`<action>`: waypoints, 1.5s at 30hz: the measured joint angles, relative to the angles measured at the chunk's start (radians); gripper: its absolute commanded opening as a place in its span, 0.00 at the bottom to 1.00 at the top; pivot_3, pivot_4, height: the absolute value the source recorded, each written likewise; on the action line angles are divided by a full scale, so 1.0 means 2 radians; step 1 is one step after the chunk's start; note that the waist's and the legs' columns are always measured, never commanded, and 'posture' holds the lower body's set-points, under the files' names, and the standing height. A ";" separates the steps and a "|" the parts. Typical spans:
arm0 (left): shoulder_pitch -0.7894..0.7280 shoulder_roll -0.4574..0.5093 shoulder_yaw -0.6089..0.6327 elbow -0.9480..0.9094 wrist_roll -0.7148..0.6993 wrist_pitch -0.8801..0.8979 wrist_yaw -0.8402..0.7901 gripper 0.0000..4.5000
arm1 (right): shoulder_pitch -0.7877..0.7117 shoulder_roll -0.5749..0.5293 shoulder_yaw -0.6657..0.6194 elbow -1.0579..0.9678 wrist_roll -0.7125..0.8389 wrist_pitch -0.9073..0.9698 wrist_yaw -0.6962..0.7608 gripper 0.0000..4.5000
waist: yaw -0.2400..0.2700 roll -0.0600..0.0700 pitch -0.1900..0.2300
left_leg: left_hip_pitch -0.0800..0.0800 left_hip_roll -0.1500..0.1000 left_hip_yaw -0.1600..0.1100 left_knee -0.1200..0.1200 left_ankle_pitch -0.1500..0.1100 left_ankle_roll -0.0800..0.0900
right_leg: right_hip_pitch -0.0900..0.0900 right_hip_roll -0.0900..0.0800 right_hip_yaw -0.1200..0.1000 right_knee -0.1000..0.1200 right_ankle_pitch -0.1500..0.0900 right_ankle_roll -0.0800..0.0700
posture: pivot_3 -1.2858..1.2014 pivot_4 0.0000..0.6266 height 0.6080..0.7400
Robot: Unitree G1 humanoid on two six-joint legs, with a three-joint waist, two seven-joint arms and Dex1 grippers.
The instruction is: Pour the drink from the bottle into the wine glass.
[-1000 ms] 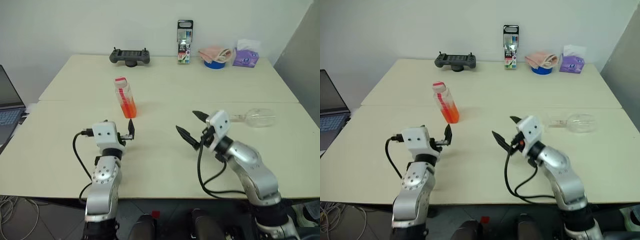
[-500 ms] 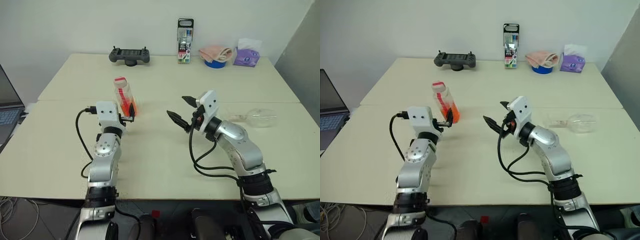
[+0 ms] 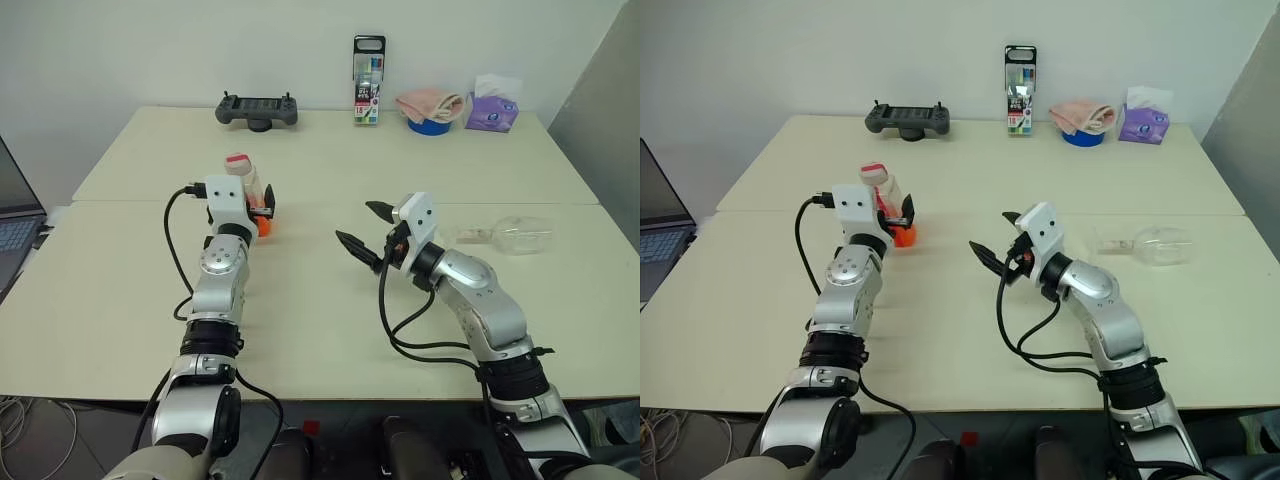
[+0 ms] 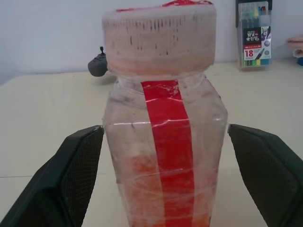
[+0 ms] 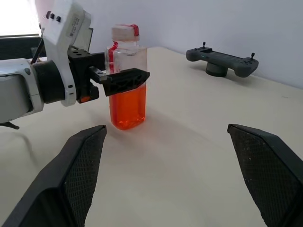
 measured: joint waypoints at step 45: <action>0.090 0.085 -0.082 -0.211 -0.167 0.081 -0.366 0.40 | -0.055 -0.111 -0.106 -0.197 0.230 0.300 0.011 0.97 | -0.001 0.000 0.000 | -0.007 0.000 0.000 0.001 0.000 0.000 | -0.006 0.000 0.000 0.001 0.000 0.000 | 0.52 0.24 1.00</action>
